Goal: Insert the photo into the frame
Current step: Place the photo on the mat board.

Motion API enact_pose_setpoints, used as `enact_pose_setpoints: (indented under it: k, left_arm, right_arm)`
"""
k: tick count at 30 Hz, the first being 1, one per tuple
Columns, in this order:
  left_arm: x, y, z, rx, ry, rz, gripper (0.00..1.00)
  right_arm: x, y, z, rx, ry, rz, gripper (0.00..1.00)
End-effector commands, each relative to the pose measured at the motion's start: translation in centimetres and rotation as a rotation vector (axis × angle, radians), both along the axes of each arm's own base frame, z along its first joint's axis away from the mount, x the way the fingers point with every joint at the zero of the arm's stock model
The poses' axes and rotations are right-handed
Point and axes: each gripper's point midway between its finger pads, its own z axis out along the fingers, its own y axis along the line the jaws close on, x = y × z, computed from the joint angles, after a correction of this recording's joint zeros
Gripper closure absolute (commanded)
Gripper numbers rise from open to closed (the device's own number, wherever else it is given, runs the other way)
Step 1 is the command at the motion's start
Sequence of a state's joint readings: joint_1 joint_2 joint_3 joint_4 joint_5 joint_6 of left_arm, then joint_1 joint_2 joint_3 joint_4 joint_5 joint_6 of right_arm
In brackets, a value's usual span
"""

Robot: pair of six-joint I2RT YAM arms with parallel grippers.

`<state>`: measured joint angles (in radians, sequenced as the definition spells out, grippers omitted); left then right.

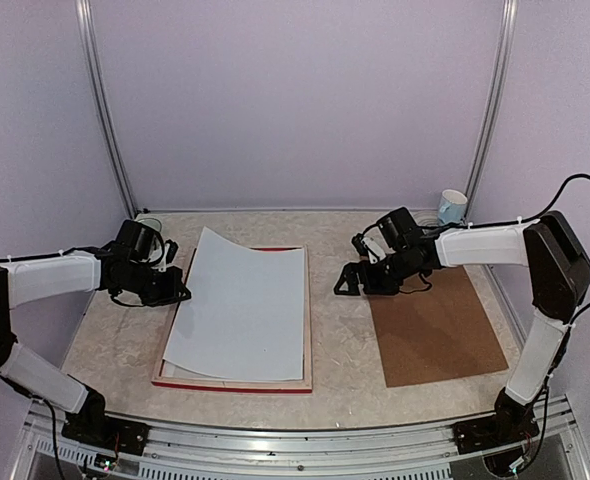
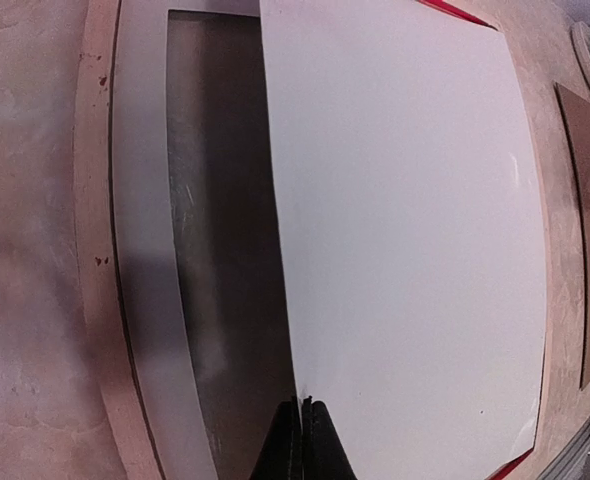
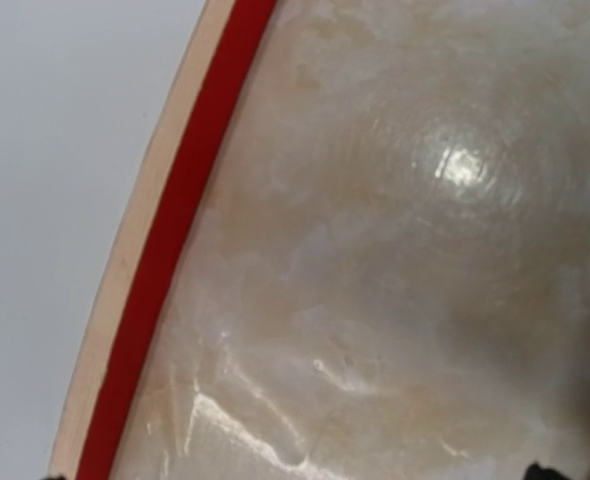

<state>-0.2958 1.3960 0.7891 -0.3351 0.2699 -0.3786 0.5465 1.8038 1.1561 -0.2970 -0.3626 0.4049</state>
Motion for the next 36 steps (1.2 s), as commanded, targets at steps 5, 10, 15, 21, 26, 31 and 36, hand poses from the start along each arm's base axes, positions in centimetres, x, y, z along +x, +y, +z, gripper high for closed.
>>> enact_pose_setpoints:
  k: [5,10,15,21,26,31,36]
  left_arm:
    - [0.5,0.5,0.6,0.02,-0.02,0.01,1.0]
    - [0.4,0.4,1.1,0.006,-0.026,0.011,1.0]
    - [0.2,0.5,1.5,0.006,-0.033,0.016,1.0]
    - [0.2,0.6,1.7,0.006,-0.04,0.017,1.0]
    - [0.2,0.2,1.6,-0.012,-0.039,0.009,1.0]
    - [0.2,-0.2,1.5,-0.027,-0.036,-0.001,0.95]
    - [0.0,-0.6,1.4,-0.033,-0.029,-0.014,0.95]
  right_arm:
    - [0.2,-0.7,0.9,0.017,-0.026,-0.008,0.01]
    - [0.2,-0.8,0.8,0.017,-0.023,-0.01,0.01]
    - [0.2,-0.8,0.9,0.021,-0.026,-0.012,0.01]
    - [0.2,-0.7,0.8,0.023,-0.022,-0.011,0.01]
    - [0.2,-0.7,0.8,0.025,-0.019,-0.013,0.01]
    - [0.2,-0.7,0.7,0.023,-0.019,-0.015,0.01]
    - [0.2,-0.7,0.6,0.023,-0.015,-0.015,0.01]
